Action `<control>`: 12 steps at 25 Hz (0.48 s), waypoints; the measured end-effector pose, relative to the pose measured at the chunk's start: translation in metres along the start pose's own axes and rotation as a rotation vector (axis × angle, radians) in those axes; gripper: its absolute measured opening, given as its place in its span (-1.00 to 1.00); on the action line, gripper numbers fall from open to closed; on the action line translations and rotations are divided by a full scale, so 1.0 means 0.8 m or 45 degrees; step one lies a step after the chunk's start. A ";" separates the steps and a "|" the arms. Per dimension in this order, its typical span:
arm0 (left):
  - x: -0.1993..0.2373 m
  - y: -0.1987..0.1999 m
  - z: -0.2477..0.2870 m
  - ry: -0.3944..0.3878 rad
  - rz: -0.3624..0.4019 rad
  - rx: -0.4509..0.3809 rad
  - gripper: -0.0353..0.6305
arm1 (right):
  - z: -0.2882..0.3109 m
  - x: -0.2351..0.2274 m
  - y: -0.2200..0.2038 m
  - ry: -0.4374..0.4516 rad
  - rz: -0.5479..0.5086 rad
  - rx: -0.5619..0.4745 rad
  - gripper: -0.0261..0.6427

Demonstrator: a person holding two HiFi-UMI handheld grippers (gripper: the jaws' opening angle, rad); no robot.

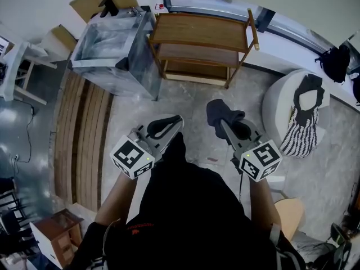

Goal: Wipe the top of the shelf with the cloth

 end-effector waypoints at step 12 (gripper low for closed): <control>0.131 -0.004 0.053 -0.053 -0.031 0.020 -0.77 | 0.111 -0.069 0.025 -0.042 0.033 0.048 -0.83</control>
Point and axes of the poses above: the fingertips, and each gripper's own axes: z forward along the fingers, x to its left, y out of its top, the point moved 6 cm from there along -z, backward along the fingers, and after that the axes turned 1 degree about y, right-handed, at the moved point
